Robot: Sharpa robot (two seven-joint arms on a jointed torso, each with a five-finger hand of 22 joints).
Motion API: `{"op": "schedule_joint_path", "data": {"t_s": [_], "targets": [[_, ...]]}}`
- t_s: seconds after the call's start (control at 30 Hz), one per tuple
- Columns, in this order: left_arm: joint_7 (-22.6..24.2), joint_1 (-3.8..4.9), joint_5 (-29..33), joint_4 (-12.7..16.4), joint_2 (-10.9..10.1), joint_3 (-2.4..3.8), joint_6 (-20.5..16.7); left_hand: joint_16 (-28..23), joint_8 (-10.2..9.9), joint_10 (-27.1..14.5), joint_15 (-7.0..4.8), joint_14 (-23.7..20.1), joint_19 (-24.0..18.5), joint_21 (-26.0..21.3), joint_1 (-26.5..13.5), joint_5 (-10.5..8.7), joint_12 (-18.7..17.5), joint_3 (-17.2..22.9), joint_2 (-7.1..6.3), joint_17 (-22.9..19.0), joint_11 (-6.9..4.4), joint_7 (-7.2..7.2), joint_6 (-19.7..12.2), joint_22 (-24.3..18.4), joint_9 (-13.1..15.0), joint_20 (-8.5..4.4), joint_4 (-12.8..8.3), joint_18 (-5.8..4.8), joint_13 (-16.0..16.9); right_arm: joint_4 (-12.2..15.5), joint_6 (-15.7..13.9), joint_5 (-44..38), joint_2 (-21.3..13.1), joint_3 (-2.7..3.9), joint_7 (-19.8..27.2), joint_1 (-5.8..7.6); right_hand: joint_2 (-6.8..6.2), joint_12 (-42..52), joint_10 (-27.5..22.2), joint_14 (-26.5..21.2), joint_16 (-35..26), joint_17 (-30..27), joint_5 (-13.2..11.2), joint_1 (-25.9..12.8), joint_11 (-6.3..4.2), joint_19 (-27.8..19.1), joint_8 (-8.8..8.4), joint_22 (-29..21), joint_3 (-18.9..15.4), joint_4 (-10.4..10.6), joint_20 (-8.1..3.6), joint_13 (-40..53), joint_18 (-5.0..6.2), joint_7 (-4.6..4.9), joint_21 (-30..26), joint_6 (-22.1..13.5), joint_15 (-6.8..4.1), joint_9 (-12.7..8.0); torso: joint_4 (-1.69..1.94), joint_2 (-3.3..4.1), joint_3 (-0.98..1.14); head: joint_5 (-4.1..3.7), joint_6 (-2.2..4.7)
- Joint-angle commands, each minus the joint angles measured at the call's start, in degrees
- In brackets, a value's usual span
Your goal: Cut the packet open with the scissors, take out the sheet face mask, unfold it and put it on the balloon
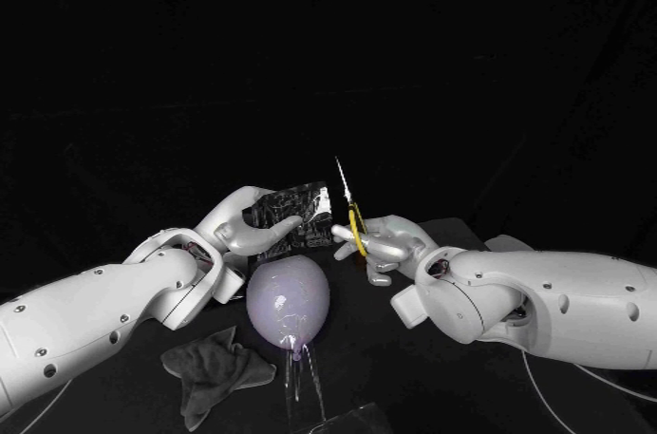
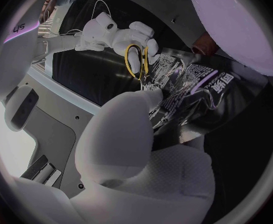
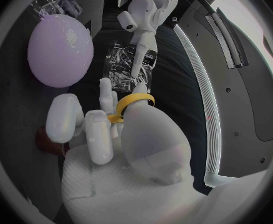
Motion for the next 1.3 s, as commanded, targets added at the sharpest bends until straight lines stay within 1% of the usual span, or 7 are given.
{"op": "schedule_joint_path", "data": {"t_s": [0.03,0.2,0.4,0.6,0.93,1.07,1.3], "targets": [[0.2,0.06,2.1,0.0,0.1,0.08,1.0,-0.2,0.2,0.3,-0.31,-0.1,0.2,0.3,0.1,0.22,-0.3,0.1,0.24,0.1,0.10,-0.07,0.4,0.1,2.8,-0.14,-0.3,0.76,0.0,-0.1,1.5,0.0,-0.3,0.06,1.6,0.03,-0.14,-1.4,-0.4,2.9,-0.4,-0.6,0.0,-0.8,0.70,-0.4,-0.84,0.5,-1.5,-0.5,0.54,-1.0,0.95,0.57,-0.7,-0.4,0.50,-0.3,-0.05,-0.05,-0.01,-0.09,0.02],[0.3,0.07,9.5,-0.4,-0.1,0.07,2.8,-0.2,0.1,0.3,-0.30,-0.1,0.2,0.3,-0.1,0.23,-0.3,0.2,0.28,0.1,0.11,-0.05,0.4,0.1,2.8,-0.15,-0.4,0.73,0.0,-0.8,2.0,2.1,-0.9,0.04,2.9,0.04,1.02,-4.2,0.0,2.3,-1.1,-2.5,0.0,1.3,1.24,-1.5,-3.03,-0.7,-0.6,-2.4,1.31,-3.6,1.47,1.14,-2.6,-0.2,1.08,-1.9,0.00,-0.08,0.00,-0.06,0.02],[1.3,0.07,20.6,-0.6,-1.2,0.05,8.0,-0.4,-0.1,0.1,-0.19,-0.2,0.0,0.3,-0.5,0.23,-0.4,0.4,0.34,0.1,0.21,0.06,0.2,0.1,2.9,-0.08,-0.2,0.67,0.0,-2.0,2.9,5.5,-1.7,-0.06,6.3,0.02,6.92,-3.9,6.2,3.4,0.3,1.6,0.2,13.8,-1.57,1.0,-2.87,1.9,6.0,-9.6,-0.26,-4.9,0.68,-1.46,1.6,5.5,-1.26,-3.4,0.01,-0.04,-0.01,0.03,-0.09],[1.1,0.00,31.1,0.4,-3.9,-0.03,14.8,-0.5,-0.2,0.0,-0.10,-0.4,-0.1,0.3,-0.8,0.23,-0.4,0.5,0.41,0.1,0.29,0.12,0.1,0.0,3.0,0.00,-0.1,0.63,-0.1,-3.7,3.4,6.8,-2.3,-0.25,8.3,-0.05,6.78,-3.8,10.5,3.4,0.3,1.6,0.1,18.2,-2.84,1.8,-2.89,2.9,10.6,-12.8,-1.62,-5.5,0.26,-2.78,3.2,9.6,-2.35,-4.6,0.04,-0.09,-0.01,1.37,-0.62],[-0.8,-0.92,37.0,4.7,-10.7,-0.56,22.2,-0.6,-0.3,0.0,-0.06,-0.4,-0.1,0.3,-1.1,0.22,-0.4,0.5,0.39,0.1,0.32,0.15,0.1,0.0,3.0,0.05,0.0,0.62,0.0,-6.7,3.6,7.4,-2.9,-0.49,9.1,-0.15,6.64,-5.1,11.7,3.4,0.3,1.6,0.1,17.5,-2.85,1.9,-3.81,3.2,12.1,-14.3,-1.85,-6.4,0.15,-2.74,3.6,10.4,-2.40,-5.5,0.17,-0.31,-0.19,5.66,-2.06],[-1.6,-1.46,37.6,6.2,-13.9,-1.17,25.1,-0.6,-0.3,0.0,-0.05,-0.3,-0.1,0.3,-1.2,0.22,-0.3,0.4,0.41,0.1,0.32,0.14,0.1,0.0,3.1,0.08,0.1,0.63,0.0,-8.2,3.7,7.5,-2.9,-0.57,9.2,-0.24,6.61,-5.9,12.2,3.4,0.3,1.5,0.1,16.3,-2.81,1.9,-4.44,3.2,12.9,-15.3,-1.84,-6.9,0.15,-2.71,3.6,10.8,-2.38,-6.1,0.34,-0.63,-0.33,8.61,-3.56],[-3.2,-3.04,34.4,7.2,-19.0,-1.99,28.9,-0.6,-0.3,0.0,-0.06,-0.3,-0.1,0.4,-1.3,0.22,-0.3,0.4,0.39,0.2,0.30,0.11,0.2,0.0,3.1,0.08,0.1,0.64,0.0,-10.1,3.9,7.6,-2.9,-0.66,9.2,-0.51,6.54,-6.6,12.6,3.4,0.2,1.5,0.1,15.2,-2.79,1.8,-4.93,3.2,13.5,-16.2,-1.82,-7.2,0.18,-2.69,3.5,11.0,-2.35,-6.5,0.65,-1.11,-0.64,12.33,-6.35]]}}
